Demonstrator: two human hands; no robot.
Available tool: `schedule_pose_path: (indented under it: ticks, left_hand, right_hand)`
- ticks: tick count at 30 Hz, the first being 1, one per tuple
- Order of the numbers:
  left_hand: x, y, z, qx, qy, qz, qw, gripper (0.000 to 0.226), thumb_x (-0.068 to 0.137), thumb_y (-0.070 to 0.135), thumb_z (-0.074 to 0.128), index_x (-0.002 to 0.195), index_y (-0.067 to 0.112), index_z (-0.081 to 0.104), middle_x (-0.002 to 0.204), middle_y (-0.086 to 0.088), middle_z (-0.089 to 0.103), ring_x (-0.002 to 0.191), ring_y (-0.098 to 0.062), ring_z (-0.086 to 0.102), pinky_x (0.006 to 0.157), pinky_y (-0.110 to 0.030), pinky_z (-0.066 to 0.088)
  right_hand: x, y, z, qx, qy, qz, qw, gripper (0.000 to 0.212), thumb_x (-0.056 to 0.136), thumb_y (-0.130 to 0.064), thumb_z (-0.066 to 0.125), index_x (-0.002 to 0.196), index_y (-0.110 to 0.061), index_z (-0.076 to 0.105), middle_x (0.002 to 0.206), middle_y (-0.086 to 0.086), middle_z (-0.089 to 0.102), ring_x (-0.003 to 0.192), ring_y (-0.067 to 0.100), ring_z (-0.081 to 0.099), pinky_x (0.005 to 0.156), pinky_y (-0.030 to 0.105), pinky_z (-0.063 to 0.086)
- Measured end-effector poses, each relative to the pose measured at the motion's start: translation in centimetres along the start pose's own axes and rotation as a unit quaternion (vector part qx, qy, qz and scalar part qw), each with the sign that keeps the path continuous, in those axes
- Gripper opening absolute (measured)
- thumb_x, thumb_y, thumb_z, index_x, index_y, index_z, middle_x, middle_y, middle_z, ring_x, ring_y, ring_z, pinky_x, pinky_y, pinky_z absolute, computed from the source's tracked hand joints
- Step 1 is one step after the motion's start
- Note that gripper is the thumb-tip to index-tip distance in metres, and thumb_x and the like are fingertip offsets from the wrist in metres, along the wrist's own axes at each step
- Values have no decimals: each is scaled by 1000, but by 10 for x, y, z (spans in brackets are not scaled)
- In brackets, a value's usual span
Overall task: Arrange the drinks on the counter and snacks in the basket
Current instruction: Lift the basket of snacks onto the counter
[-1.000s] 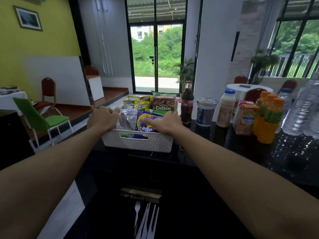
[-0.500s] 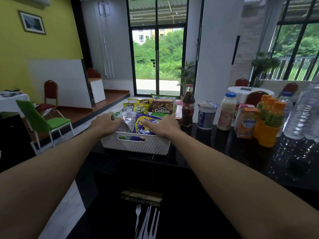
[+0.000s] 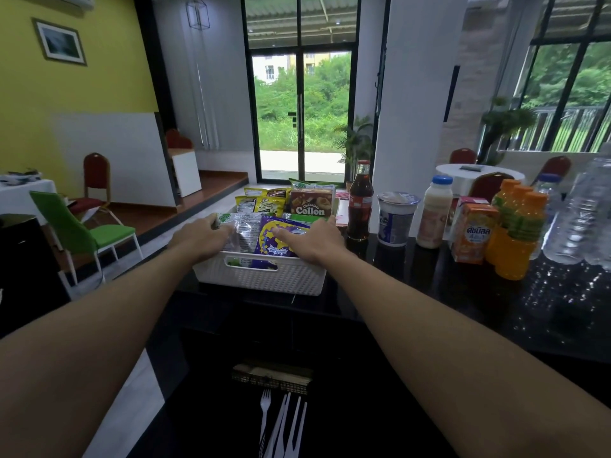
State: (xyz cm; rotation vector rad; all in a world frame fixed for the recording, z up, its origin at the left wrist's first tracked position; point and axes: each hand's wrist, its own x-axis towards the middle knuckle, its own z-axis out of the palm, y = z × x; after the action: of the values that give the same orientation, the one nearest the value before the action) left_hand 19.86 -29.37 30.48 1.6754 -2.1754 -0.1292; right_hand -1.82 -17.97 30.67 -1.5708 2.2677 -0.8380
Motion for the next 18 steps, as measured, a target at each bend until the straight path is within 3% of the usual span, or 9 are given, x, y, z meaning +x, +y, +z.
schedule_pose_path:
  ticks: [3,6,10,18]
  left_hand:
    - [1,-1,0,-6,-2,0,1000,57,97,63,38,136,24,52,145,-13,53,125,-36,52,90,-40,40]
    - [1,-1,-1,-12,-12,6,1000,65,98,63,36,147,22,44,150,-13,48,130,-36,49,98,-42,40]
    - [0,3,-5,-14,-16,7,1000,72,99,63,35,150,13,37,152,-16,44,133,-38,46,102,-45,40]
    - [-22,35,-24,35,41,26,998,72,97,64,31,149,14,40,147,-16,50,131,-38,49,103,-49,45]
  right_hand:
    - [-1,-1,0,11,7,6,1000,110,72,-88,54,135,1,51,163,19,25,150,34,24,110,48,41]
    - [-2,-1,-1,22,9,6,1000,121,73,-88,54,152,0,28,165,18,17,151,33,19,113,47,38]
    - [-4,-2,-5,51,17,2,999,120,78,-84,54,157,-2,16,166,16,13,154,30,8,117,46,27]
    - [-20,14,-21,103,1,-40,994,109,83,-80,51,160,-12,15,167,10,13,153,32,16,120,54,26]
